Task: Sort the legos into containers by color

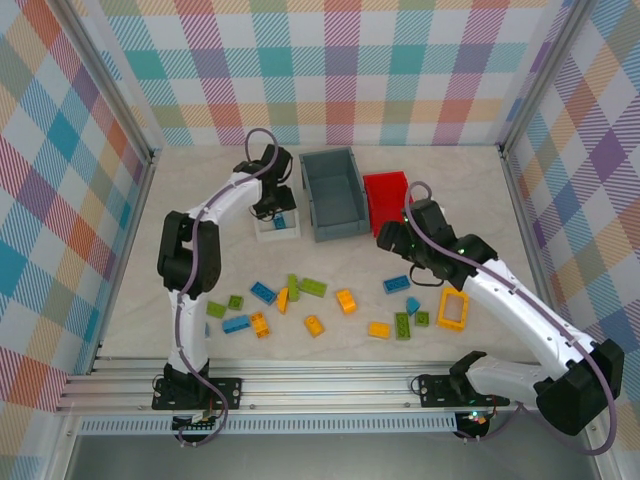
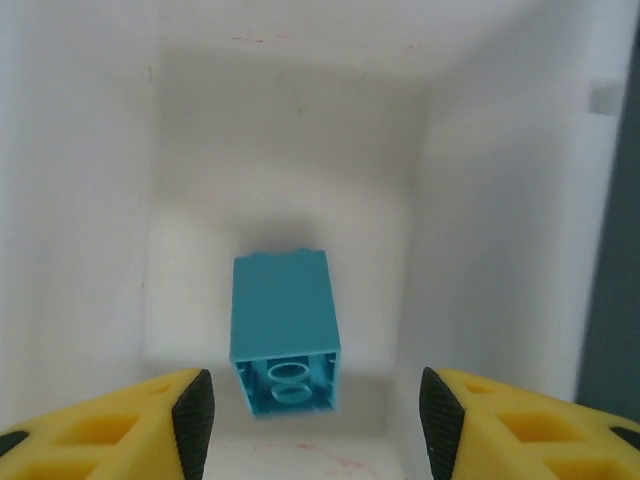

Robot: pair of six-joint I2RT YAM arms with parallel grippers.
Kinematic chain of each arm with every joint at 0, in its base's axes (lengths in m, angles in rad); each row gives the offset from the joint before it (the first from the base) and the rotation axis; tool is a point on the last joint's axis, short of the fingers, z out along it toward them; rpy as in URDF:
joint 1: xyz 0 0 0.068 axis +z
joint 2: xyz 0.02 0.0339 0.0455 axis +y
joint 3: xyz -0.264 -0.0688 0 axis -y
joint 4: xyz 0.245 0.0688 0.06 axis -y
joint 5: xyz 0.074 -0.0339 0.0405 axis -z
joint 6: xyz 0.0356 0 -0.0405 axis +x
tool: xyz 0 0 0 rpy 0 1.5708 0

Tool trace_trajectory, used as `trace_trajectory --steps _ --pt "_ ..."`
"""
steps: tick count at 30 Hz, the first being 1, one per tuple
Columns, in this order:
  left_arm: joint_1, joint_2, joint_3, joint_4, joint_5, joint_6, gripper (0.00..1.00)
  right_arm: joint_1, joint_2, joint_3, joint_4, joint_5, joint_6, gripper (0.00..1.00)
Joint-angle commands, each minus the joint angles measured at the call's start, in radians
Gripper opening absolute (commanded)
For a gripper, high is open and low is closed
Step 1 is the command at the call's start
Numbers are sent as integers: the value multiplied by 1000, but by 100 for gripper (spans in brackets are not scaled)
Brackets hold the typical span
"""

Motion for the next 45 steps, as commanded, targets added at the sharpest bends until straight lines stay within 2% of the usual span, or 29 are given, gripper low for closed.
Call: trace_trajectory --steps 1,6,8,12,16,20,23,31,35,37,39,42,45 --pt "-9 -118 -8 -27 -21 -7 59 -39 -39 -22 -173 68 112 81" --pt "-90 -318 -117 11 -39 -33 62 -167 -86 -147 -245 11 165 68" --pt "-163 -414 -208 70 -19 -38 63 -219 -96 -203 -237 -35 157 67" --pt "-369 -587 -453 276 46 -100 65 -322 -69 -297 -154 -138 99 61" --pt "-563 -679 -611 402 13 -173 65 -365 17 -328 -96 -190 57 56" --pt "-674 -730 -691 449 -38 -226 64 -377 73 -351 -59 -197 42 56" --pt "-703 -752 -715 449 -52 -243 63 -388 97 -366 -33 -198 31 49" --pt "-708 -801 -710 407 -94 -222 62 -399 147 -373 -3 -174 -3 36" --pt "-708 -823 -714 391 -122 -225 62 -399 155 -365 14 -157 -37 25" --pt "-708 -846 -718 377 -148 -228 62 -395 141 -346 21 -142 -77 16" --pt "-708 -881 -715 352 -195 -232 61 -357 106 -299 19 -102 -122 9" --pt "-708 -946 -708 299 -301 -230 61 -251 75 -165 45 -80 -212 8" --pt "-708 -1006 -694 231 -428 -230 61 -130 159 36 66 -93 -298 6"
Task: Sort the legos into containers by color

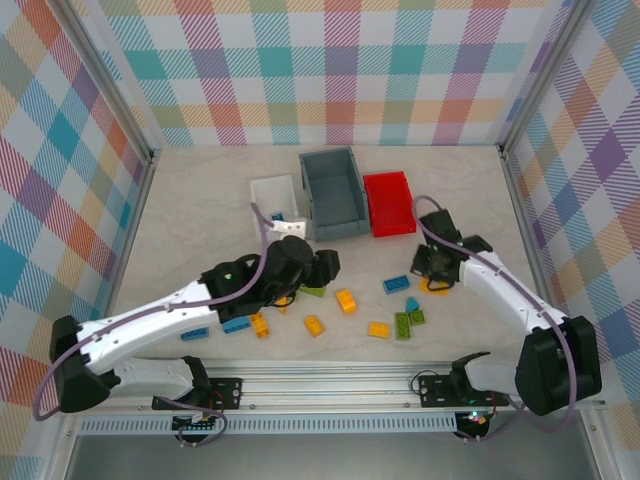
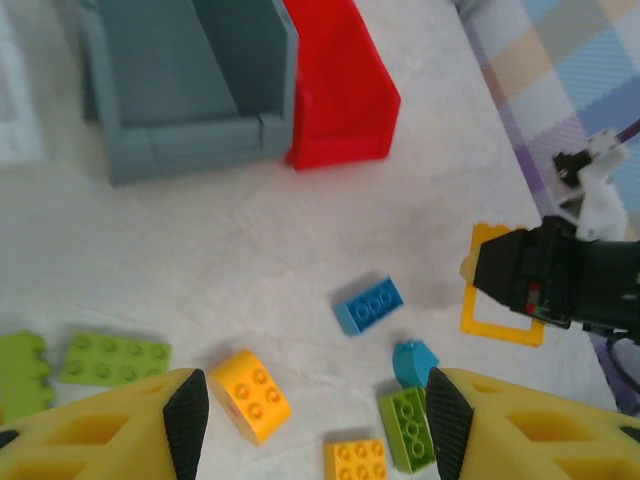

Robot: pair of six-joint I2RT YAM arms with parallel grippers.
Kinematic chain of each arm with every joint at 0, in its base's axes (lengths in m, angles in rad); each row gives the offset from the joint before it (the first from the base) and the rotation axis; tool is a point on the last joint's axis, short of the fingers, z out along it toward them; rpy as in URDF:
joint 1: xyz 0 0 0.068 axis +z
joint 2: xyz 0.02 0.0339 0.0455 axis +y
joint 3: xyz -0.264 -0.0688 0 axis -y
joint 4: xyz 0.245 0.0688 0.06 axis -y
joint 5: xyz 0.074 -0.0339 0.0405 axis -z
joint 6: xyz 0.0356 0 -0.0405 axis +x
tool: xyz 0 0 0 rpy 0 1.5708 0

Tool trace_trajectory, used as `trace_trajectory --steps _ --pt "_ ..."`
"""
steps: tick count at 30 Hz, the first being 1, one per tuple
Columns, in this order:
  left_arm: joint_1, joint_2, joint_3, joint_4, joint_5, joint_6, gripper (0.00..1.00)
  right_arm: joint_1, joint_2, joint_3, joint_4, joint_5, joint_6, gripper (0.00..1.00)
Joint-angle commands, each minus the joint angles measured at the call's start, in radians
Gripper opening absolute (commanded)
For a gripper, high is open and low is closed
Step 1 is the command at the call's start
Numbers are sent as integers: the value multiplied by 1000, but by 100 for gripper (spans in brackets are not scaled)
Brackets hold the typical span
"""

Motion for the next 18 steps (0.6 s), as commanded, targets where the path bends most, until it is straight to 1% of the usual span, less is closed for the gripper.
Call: trace_trajectory --steps 1,4,6,8,13,16,18 --pt "-6 -77 24 -101 -199 -8 61 109 85 227 72 -25 -148 6" --pt "0 -115 34 -152 -282 -10 61 161 262 432 103 -146 -200 5" --pt "7 -135 35 -170 -310 -10 61 196 380 562 115 -177 -242 5" --pt "13 -152 35 -180 -320 -10 61 210 502 699 98 -184 -265 4" --pt "18 -173 35 -204 -322 -13 61 206 790 1014 37 -199 -278 4" --pt "19 -175 35 -216 -317 -14 61 194 933 1177 -13 -190 -265 3" --pt "20 -176 35 -218 -313 -14 61 181 1000 1244 -23 -199 -253 3"
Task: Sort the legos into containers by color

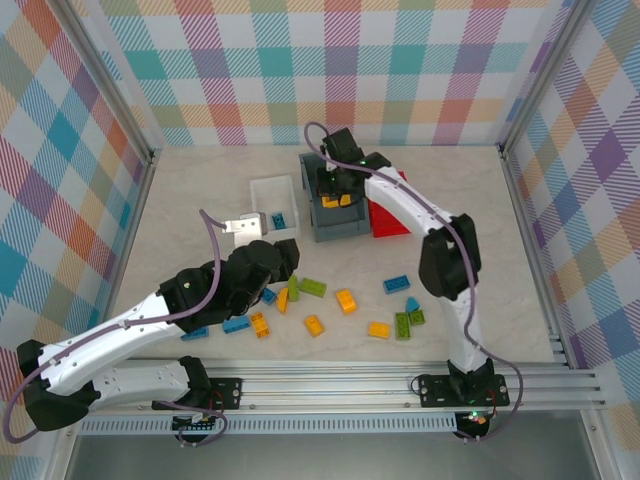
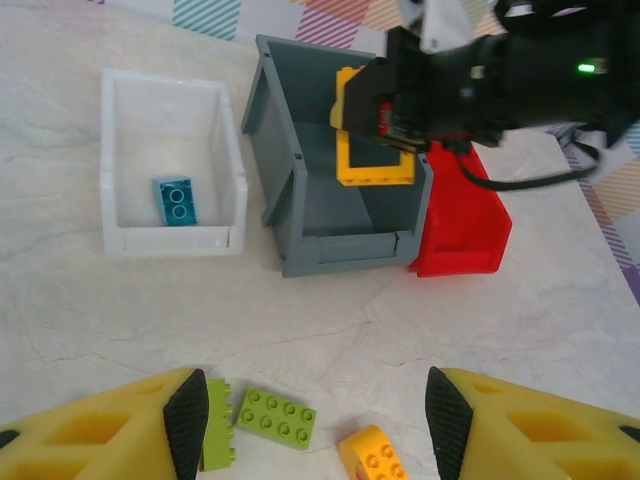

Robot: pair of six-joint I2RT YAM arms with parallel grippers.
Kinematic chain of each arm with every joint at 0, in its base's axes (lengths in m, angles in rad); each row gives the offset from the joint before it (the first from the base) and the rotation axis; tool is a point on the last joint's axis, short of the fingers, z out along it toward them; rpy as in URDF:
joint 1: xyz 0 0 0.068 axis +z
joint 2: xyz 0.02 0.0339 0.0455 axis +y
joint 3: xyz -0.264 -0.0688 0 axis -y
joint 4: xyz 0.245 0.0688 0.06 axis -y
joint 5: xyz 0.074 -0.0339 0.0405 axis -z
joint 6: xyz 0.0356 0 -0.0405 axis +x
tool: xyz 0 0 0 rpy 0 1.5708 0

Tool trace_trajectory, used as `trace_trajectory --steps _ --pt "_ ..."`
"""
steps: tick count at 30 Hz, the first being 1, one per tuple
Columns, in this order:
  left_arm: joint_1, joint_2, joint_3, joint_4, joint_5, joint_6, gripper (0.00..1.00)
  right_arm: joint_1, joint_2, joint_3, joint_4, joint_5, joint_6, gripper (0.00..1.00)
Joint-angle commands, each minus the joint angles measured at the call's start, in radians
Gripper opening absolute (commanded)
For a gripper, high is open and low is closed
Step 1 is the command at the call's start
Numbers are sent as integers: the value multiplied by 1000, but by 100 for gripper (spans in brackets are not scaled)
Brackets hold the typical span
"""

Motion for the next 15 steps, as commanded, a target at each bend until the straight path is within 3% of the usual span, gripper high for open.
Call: trace_trajectory --steps 1,10,15 --pt "11 -17 27 -32 -24 -11 61 -25 76 116 -70 -22 -4 3" --pt "12 -17 27 -23 -12 -10 61 -47 239 274 -161 -96 1 11" --pt "12 2 33 -21 -11 -6 61 -45 230 271 -179 -89 16 28"
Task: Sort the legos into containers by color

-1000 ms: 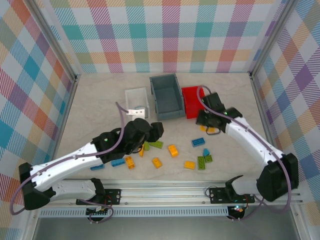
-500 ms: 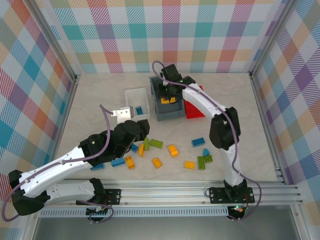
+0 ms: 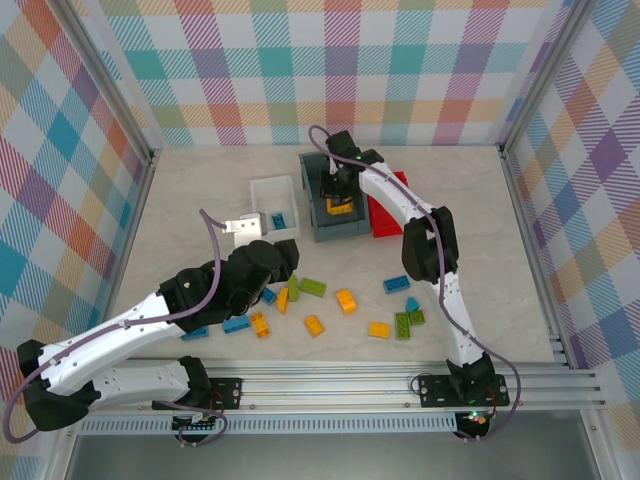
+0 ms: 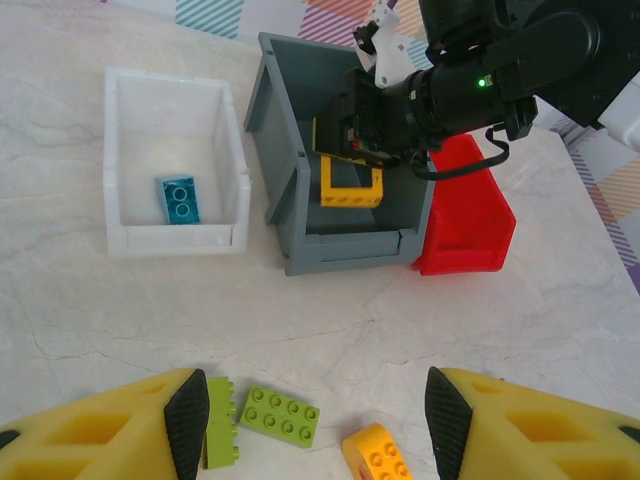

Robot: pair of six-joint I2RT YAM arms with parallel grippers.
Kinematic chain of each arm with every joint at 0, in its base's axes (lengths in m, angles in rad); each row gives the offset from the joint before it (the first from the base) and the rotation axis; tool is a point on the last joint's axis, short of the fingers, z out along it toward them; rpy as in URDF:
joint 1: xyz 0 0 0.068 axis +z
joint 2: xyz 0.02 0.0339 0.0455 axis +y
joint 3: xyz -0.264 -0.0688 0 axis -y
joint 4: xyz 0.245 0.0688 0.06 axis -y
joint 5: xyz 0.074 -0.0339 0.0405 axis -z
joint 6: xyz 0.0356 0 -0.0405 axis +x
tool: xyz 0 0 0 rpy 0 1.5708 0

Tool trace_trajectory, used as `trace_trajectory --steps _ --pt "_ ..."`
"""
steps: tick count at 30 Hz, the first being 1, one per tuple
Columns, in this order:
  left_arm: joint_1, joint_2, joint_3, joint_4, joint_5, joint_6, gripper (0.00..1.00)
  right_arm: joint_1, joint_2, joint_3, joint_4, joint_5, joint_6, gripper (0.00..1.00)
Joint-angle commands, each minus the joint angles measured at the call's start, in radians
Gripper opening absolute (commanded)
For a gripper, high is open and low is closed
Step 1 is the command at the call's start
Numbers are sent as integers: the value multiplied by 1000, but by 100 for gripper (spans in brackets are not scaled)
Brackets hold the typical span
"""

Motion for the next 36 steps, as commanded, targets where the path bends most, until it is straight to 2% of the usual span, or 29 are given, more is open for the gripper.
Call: trace_trajectory --steps 1,6,11,16,20,22,25,28,31,36 --pt "8 6 36 -17 -9 -7 61 9 -18 39 -42 -11 4 31" --pt "12 24 48 -30 5 -9 61 10 -93 35 -45 10 1 42" --pt "40 56 82 -106 36 -46 60 14 -206 21 -49 49 2 43" --pt "106 65 96 -178 117 -83 60 25 -387 -96 7 81 -8 44" --pt "180 70 96 -252 192 -104 60 47 -592 -319 107 71 -21 45" --pt "253 72 70 -308 252 -146 61 73 -715 -468 174 32 -35 48" --pt "385 33 -47 -328 379 -242 62 138 -875 -683 261 -63 -47 54" --pt "478 -58 -196 -328 429 -366 64 254 -1031 -933 363 -133 -65 63" --pt "532 -175 -309 -352 416 -459 65 371 -1122 -1112 429 -148 -40 67" --pt "626 -274 -380 -466 308 -527 73 497 -1156 -1265 502 -122 51 67"
